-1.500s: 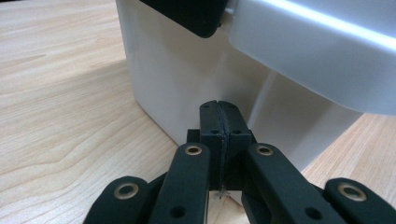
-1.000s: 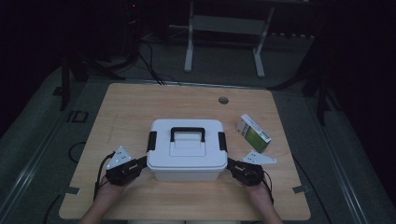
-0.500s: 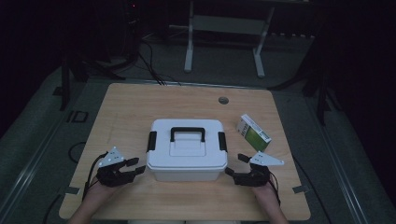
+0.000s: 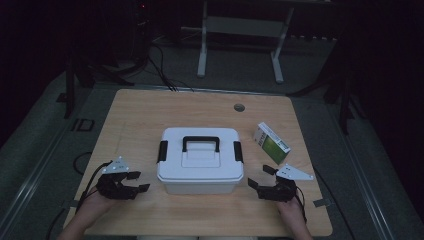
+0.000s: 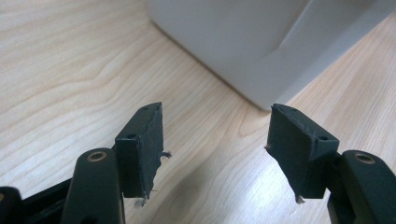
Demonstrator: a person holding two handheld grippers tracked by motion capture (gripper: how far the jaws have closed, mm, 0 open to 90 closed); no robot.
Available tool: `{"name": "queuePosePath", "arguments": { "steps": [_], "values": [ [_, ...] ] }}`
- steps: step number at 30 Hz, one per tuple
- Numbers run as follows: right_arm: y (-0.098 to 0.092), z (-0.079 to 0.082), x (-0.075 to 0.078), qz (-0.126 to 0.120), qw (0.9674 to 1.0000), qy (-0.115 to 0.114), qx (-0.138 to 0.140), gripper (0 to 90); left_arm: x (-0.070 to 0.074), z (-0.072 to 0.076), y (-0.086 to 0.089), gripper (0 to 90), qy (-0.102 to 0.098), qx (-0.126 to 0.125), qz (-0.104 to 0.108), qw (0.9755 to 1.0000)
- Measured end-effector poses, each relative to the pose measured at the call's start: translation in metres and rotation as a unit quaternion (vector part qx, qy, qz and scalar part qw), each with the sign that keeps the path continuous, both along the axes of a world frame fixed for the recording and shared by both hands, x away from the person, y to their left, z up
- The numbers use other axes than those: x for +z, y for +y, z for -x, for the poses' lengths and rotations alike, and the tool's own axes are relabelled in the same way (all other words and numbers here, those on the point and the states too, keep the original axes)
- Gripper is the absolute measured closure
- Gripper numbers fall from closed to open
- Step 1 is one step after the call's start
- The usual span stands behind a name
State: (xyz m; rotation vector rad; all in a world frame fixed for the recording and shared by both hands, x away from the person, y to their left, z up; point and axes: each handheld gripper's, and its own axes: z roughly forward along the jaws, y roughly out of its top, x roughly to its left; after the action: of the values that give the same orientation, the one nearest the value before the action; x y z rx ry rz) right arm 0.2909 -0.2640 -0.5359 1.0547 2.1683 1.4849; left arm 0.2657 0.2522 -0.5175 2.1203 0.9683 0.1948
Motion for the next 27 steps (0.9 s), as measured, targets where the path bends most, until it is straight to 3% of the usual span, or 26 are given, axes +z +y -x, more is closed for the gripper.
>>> {"name": "queuePosePath", "arguments": {
  "steps": [9,13,19,27],
  "values": [
    [-0.005,0.001,-0.005,0.011,0.9999,0.002,-0.006,14.3,0.003,0.0,0.007,36.3,0.021,-0.012,-0.043,0.9988],
    [-0.006,0.002,-0.005,0.004,0.9999,0.002,-0.01,14.2,0.008,-0.001,0.013,36.3,0.035,-0.016,-0.054,0.9978],
    [-0.006,0.002,-0.006,0.008,0.9999,0.004,-0.008,14.2,0.016,-0.003,0.018,36.5,0.058,-0.034,-0.092,0.9934],
    [-0.007,0.002,-0.006,0.005,0.9999,0.006,-0.007,14.2,0.022,-0.006,0.021,36.6,0.083,-0.055,-0.126,0.987]
  ]
}}
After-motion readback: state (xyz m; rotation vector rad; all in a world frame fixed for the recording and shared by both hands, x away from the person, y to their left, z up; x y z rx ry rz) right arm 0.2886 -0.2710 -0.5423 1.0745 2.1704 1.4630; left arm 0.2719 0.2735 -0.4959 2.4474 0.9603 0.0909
